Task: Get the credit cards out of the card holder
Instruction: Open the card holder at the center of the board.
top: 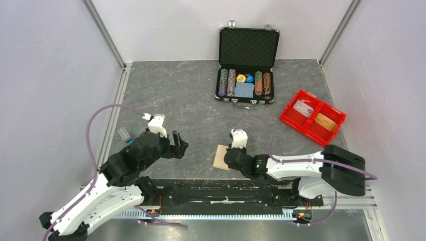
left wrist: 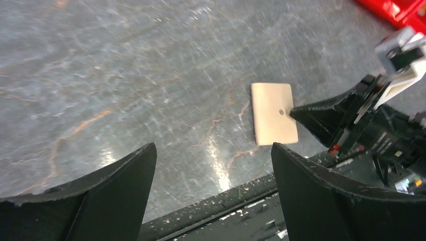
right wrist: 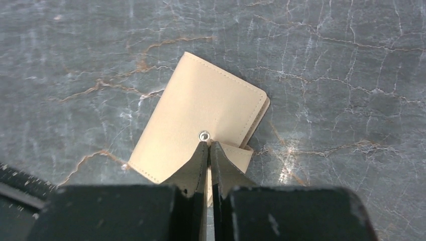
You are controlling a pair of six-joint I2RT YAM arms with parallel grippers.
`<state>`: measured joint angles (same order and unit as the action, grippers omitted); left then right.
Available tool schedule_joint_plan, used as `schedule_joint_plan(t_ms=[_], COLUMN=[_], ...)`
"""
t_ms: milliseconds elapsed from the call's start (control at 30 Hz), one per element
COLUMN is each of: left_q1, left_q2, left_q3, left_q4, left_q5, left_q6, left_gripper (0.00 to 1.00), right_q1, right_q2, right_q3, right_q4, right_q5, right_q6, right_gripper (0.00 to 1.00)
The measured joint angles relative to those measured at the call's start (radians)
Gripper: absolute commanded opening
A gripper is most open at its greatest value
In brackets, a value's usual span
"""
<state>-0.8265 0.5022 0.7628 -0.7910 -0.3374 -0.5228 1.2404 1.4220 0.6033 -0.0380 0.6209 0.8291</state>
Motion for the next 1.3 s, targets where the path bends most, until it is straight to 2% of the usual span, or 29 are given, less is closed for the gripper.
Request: schedule_joint_plan(t_ms=[300, 433, 633, 1000, 1300], left_q1=[0.000, 0.000, 0.000, 0.000, 0.000], left_q2=[0.244, 0.265, 0.298, 0.466, 0.560], left_q3=[-0.047, -0.092, -0.169, -0.196, -0.217], left_q4=[0.092, 0.152, 0.309, 0.503, 0.581], left_q5=[0.239, 0.318, 0.423, 0.506, 0.535], left_q6=[-0.018, -0.038, -0.095, -0.122, -0.122], left_gripper=[0.90, 0.92, 0.92, 0.88, 0.86], right_q1=[-0.024, -0.030, -0.033, -0.046, -0.054], right_q2=[-0.261, -0.343, -0.381, -0.467, -0.476], right_q3=[-0.152, -0.198, -0.230, -0.288, -0.291], right_q4=[0.179, 0.243, 0.301, 0.347, 0.368], right_q5=[-0.087, -0.129, -0.171, -0.179, -0.180], right_q6=[-0.103, -0.108, -0.107, -0.110, -0.116], right_gripper=[0.00, 0.00, 0.00, 0.00, 0.00])
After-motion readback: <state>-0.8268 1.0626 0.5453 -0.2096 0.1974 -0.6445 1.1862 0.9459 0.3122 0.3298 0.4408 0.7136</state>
